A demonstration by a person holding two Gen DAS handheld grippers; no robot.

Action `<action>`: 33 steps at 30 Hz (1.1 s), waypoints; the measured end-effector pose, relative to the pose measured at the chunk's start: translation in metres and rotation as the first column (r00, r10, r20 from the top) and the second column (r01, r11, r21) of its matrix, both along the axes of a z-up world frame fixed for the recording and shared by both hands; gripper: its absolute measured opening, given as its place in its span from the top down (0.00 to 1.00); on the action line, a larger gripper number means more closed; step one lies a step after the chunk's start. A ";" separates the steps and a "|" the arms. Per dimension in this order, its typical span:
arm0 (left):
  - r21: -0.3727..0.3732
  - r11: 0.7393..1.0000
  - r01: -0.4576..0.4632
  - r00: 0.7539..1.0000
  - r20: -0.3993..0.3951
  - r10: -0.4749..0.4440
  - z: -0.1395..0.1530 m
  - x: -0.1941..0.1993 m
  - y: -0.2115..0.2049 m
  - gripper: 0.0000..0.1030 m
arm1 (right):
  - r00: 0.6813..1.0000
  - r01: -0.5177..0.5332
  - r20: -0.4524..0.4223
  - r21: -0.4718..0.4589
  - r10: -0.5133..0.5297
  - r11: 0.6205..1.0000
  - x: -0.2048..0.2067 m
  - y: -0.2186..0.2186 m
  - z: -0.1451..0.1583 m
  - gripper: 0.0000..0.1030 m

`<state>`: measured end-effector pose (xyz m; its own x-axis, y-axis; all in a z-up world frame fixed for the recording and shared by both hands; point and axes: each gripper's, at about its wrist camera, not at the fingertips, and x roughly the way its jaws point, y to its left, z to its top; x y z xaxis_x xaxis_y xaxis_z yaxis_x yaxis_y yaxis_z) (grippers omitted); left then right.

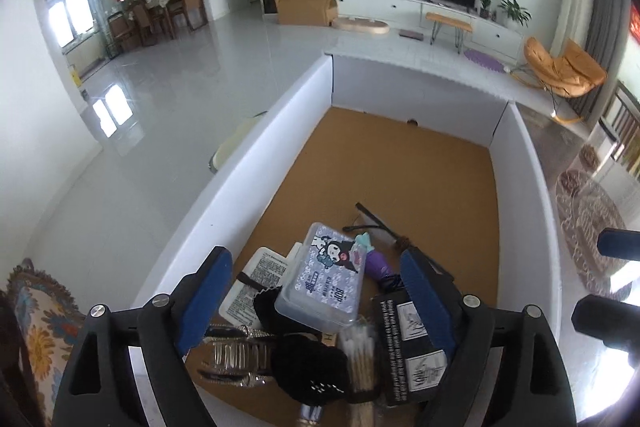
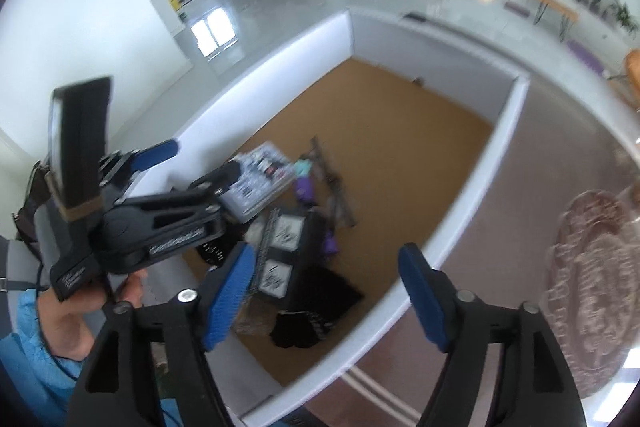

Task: Organize objects

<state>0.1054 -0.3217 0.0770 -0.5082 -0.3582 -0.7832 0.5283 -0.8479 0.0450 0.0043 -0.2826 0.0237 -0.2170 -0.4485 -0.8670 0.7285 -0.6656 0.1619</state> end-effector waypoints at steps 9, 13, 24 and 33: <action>0.109 0.989 -0.098 0.995 0.041 0.095 0.039 0.020 0.010 0.17 | 0.997 -0.005 -0.074 0.035 0.007 0.999 0.004 0.007 0.031 0.20; 0.112 0.976 -0.186 0.982 0.007 0.187 0.045 0.036 0.006 0.17 | 0.996 -0.019 -0.081 0.068 0.024 0.997 0.009 0.004 0.029 0.20; 0.017 0.979 -0.201 0.980 0.006 0.201 0.045 0.040 0.008 0.17 | 0.996 -0.045 -0.073 0.101 0.053 0.994 0.015 -0.010 0.016 0.20; -0.009 0.981 -0.193 0.981 -0.001 0.193 0.044 0.040 0.009 0.17 | 0.996 -0.042 -0.075 0.104 0.050 0.994 0.015 -0.009 0.014 0.20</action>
